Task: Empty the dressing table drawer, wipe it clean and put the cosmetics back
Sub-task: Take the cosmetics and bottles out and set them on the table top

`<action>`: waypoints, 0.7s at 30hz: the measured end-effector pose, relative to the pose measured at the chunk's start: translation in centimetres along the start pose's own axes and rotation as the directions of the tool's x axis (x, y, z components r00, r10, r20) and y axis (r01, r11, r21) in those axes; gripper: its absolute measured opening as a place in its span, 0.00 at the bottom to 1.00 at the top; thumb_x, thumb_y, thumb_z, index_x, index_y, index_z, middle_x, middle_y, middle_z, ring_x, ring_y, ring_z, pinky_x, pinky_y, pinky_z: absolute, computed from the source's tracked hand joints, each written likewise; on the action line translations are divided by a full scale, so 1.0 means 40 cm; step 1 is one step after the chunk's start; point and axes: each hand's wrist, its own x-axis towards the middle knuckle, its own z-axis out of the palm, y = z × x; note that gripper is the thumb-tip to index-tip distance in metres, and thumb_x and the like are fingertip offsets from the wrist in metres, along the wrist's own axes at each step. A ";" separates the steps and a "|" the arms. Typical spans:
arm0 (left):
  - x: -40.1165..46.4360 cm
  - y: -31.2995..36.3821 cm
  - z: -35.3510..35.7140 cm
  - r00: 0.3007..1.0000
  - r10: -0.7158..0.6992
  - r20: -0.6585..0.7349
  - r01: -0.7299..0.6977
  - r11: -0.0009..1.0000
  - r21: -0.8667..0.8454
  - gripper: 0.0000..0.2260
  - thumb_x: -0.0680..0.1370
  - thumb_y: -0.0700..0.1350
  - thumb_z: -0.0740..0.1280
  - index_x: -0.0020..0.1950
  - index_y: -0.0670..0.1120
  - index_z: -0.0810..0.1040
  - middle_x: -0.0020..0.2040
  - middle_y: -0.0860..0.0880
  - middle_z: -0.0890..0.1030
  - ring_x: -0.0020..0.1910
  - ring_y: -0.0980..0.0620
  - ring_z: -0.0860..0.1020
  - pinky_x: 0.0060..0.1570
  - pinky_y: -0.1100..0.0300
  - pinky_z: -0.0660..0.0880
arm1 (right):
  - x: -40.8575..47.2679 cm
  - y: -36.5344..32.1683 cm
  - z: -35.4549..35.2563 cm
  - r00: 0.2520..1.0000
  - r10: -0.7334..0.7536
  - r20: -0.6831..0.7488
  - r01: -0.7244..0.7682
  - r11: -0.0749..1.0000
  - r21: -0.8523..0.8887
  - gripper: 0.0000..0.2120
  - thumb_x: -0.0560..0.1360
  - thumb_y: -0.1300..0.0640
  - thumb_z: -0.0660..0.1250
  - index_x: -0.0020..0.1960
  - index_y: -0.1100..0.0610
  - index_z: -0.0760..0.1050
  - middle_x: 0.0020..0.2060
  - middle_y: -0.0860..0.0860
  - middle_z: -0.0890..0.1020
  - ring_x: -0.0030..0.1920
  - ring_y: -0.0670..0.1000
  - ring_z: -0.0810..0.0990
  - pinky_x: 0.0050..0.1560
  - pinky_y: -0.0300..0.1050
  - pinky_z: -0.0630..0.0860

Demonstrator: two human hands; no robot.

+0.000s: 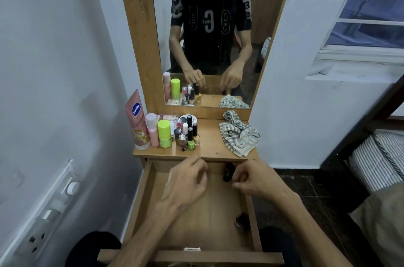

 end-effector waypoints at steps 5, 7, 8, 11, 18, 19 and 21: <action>0.013 0.058 0.116 0.983 -0.075 0.170 0.069 0.997 0.041 0.15 0.78 0.49 0.67 0.64 0.51 0.77 0.57 0.54 0.78 0.55 0.54 0.79 0.54 0.56 0.79 | -0.078 0.003 0.034 0.974 -0.002 0.227 0.035 0.989 -0.142 0.17 0.68 0.44 0.79 0.54 0.47 0.82 0.48 0.42 0.80 0.48 0.45 0.80 0.47 0.40 0.78; 0.034 0.080 0.148 0.973 -0.105 0.206 0.095 0.994 0.059 0.19 0.79 0.51 0.66 0.70 0.51 0.74 0.61 0.53 0.78 0.58 0.52 0.79 0.57 0.54 0.78 | -0.096 0.002 0.046 0.968 -0.010 0.249 0.059 0.980 -0.189 0.17 0.69 0.45 0.79 0.55 0.47 0.80 0.51 0.44 0.78 0.52 0.47 0.78 0.49 0.41 0.77; 0.043 0.090 0.161 0.969 -0.127 0.212 0.114 0.991 0.069 0.19 0.80 0.52 0.65 0.70 0.50 0.73 0.62 0.52 0.78 0.58 0.51 0.79 0.57 0.54 0.78 | -0.101 0.003 0.050 0.969 -0.018 0.247 0.070 0.976 -0.205 0.16 0.70 0.47 0.79 0.53 0.47 0.79 0.52 0.45 0.79 0.53 0.48 0.79 0.52 0.43 0.79; 0.062 0.113 0.197 0.965 -0.186 0.187 0.165 0.979 0.122 0.16 0.81 0.54 0.63 0.67 0.50 0.76 0.58 0.51 0.81 0.56 0.51 0.80 0.54 0.55 0.78 | -0.113 0.006 0.052 0.974 -0.040 0.224 0.093 0.968 -0.234 0.11 0.72 0.52 0.77 0.46 0.48 0.74 0.54 0.49 0.80 0.53 0.51 0.81 0.55 0.48 0.82; 0.057 0.136 0.240 0.951 -0.288 0.110 0.263 0.944 0.201 0.15 0.80 0.54 0.65 0.63 0.48 0.78 0.56 0.49 0.82 0.50 0.47 0.83 0.44 0.52 0.80 | -0.115 0.028 0.080 0.986 -0.077 0.148 0.112 0.963 -0.245 0.12 0.73 0.52 0.75 0.41 0.47 0.71 0.48 0.48 0.80 0.49 0.51 0.82 0.51 0.47 0.81; 0.052 0.136 0.242 0.953 -0.285 0.102 0.261 0.944 0.201 0.14 0.80 0.53 0.67 0.62 0.48 0.78 0.56 0.49 0.81 0.48 0.47 0.84 0.42 0.52 0.80 | -0.115 0.033 0.082 0.987 -0.077 0.141 0.109 0.965 -0.239 0.10 0.73 0.51 0.75 0.42 0.47 0.74 0.48 0.48 0.81 0.49 0.51 0.82 0.50 0.46 0.81; 0.045 0.131 0.243 0.959 -0.272 0.077 0.253 0.948 0.195 0.13 0.78 0.51 0.70 0.60 0.48 0.79 0.54 0.49 0.81 0.43 0.47 0.84 0.36 0.53 0.79 | -0.115 0.036 0.083 0.988 -0.080 0.130 0.108 0.969 -0.223 0.10 0.74 0.50 0.74 0.41 0.46 0.74 0.45 0.46 0.80 0.48 0.50 0.82 0.49 0.46 0.80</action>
